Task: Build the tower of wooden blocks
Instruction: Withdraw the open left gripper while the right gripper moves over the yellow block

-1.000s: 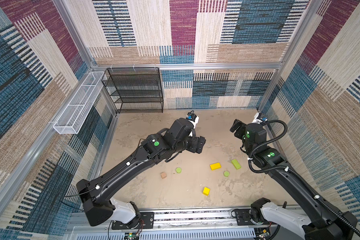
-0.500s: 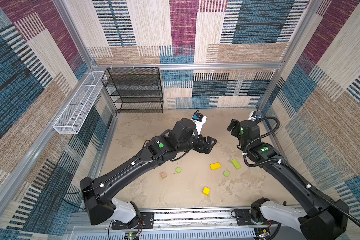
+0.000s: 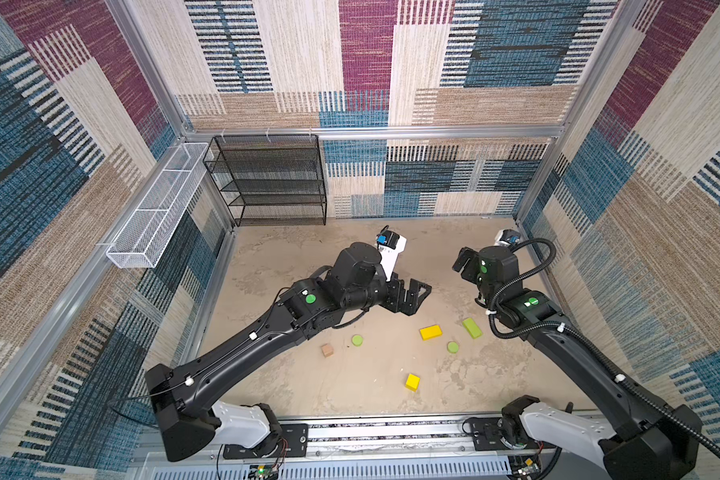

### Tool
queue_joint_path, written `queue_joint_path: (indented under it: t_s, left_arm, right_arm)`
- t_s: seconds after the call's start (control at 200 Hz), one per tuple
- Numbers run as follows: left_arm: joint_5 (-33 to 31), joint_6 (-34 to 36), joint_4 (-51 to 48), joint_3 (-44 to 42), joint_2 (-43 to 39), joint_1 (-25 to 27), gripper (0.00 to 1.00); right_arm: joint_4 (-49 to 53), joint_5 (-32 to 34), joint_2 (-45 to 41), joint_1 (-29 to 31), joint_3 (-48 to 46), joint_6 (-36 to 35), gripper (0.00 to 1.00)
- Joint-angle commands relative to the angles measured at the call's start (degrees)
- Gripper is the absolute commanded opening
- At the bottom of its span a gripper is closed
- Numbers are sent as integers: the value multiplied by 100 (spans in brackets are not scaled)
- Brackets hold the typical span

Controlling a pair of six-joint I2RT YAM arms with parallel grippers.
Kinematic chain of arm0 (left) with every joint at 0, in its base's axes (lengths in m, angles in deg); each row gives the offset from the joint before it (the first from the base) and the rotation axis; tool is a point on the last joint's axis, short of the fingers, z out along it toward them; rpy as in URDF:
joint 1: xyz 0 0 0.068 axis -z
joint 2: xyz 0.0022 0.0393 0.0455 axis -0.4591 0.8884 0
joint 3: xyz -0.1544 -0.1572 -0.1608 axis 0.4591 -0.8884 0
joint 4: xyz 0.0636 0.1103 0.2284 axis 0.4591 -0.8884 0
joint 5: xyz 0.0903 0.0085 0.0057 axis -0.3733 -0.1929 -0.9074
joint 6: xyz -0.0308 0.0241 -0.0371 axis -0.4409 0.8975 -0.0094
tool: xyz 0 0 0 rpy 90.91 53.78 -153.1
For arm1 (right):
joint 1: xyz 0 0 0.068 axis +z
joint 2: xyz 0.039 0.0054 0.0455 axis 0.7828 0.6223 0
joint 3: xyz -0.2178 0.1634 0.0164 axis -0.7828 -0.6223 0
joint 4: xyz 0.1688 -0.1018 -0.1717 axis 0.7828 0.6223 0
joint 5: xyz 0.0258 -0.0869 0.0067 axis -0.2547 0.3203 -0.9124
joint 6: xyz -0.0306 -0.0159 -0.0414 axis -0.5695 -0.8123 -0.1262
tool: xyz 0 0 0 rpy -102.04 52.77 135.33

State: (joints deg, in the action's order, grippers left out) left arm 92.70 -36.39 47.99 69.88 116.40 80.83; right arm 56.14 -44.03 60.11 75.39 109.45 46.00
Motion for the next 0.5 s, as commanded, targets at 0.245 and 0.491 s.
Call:
queue_joint_path:
  t_s: [0.245, 0.491]
  left_arm:
    - [-1735, 223, -624, 11, 82, -542, 97]
    - [-1857, 129, -550, -300, 33, -1562, 97]
  right_arm:
    - [1354, -1607, 600, 62, 206, -257, 88]
    - [1807, -1976, 946, 594, 20, -256, 86]
